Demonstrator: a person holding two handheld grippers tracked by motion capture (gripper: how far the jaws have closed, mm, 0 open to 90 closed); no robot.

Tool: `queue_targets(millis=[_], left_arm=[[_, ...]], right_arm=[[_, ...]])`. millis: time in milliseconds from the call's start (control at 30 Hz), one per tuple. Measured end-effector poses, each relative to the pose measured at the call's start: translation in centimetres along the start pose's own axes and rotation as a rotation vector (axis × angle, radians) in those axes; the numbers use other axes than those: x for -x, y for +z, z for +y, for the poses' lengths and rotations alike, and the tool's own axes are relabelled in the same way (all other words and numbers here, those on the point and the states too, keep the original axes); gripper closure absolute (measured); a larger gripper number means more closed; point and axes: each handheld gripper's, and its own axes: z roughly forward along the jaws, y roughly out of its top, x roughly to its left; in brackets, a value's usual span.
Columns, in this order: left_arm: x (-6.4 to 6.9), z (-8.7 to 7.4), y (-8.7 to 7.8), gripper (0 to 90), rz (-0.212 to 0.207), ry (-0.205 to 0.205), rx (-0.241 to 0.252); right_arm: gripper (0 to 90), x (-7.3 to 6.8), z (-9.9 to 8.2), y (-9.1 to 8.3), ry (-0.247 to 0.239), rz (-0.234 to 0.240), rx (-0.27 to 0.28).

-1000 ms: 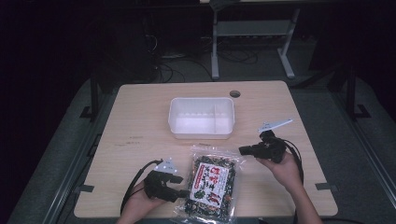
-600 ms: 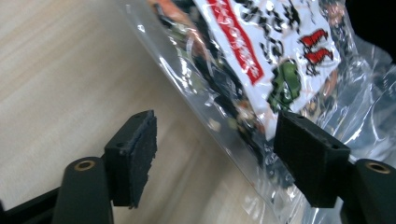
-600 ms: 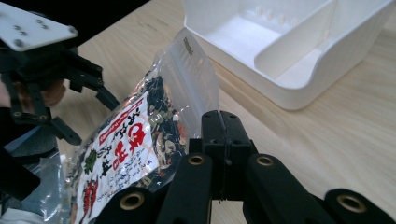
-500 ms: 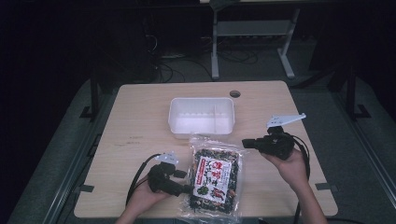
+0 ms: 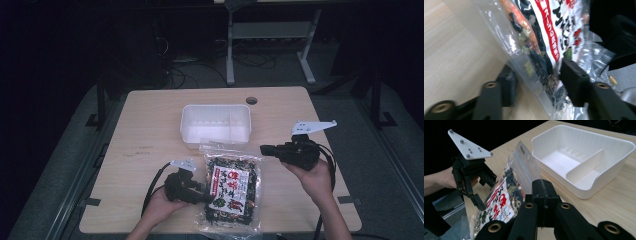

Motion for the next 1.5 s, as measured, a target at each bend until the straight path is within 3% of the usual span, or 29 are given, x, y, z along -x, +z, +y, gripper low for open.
queue_targets(millis=[133,333,433,567,733,800,1133,1267,1300,1433,1500], left_arm=[[0.2,0.0,-0.2,64.0,-0.008,0.016,0.01],[0.6,0.0,-0.5,68.1,0.011,0.054,0.026],[0.9,0.1,-0.4,68.4,0.029,0.073,0.022],[1.0,0.1,-0.4,68.3,0.039,0.077,0.018],[1.1,0.2,-0.4,68.2,0.044,0.084,0.017],[1.3,0.2,-0.5,68.2,0.049,0.097,0.014],[1.7,0.4,-0.5,68.2,0.06,0.115,0.013],[1.7,0.4,-0.5,68.1,0.059,0.12,0.012],[1.7,0.4,-0.4,68.0,0.059,0.118,0.011],[1.6,0.4,-0.5,67.1,0.057,0.122,0.012],[1.6,0.4,-0.7,65.4,0.076,0.132,0.019]], right_arm=[[89.9,-0.2,0.0,-0.1,0.001,0.0,0.02],[89.1,-0.1,-0.2,-0.4,0.011,0.008,0.046],[78.6,0.3,-0.6,-0.4,0.035,0.031,0.055],[52.6,1.1,-1.5,0.1,0.081,0.051,0.047],[46.5,1.3,-2.1,0.7,0.1,0.057,0.013],[44.7,1.3,-2.8,1.3,0.107,0.093,-0.011],[47.8,0.3,-3.5,3.7,0.085,0.169,-0.098],[53.4,0.2,-3.8,4.3,0.091,0.199,-0.098],[58.5,0.2,-3.9,4.6,0.096,0.223,-0.104],[61.9,0.0,-3.9,4.7,0.092,0.243,-0.108],[65.1,0.0,-3.8,4.5,0.099,0.259,-0.104]])
